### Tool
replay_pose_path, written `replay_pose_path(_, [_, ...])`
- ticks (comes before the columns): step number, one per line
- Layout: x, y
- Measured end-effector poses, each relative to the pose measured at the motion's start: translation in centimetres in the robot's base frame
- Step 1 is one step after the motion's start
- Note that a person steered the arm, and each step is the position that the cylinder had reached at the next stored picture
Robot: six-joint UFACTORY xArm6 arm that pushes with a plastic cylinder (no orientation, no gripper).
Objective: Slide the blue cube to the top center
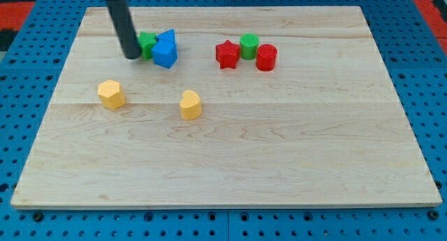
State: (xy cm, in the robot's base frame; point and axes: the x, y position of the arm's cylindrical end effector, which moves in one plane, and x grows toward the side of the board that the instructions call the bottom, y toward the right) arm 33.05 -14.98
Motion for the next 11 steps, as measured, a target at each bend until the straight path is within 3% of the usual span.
replay_pose_path(2, [-0.7, 10.5])
replay_pose_path(3, [-0.9, 11.6])
replay_pose_path(5, [3.1, 4.8])
replay_pose_path(8, [1.6, 14.8])
replay_pose_path(10, [-9.1, 15.6])
replay_pose_path(11, [-11.4, 17.3])
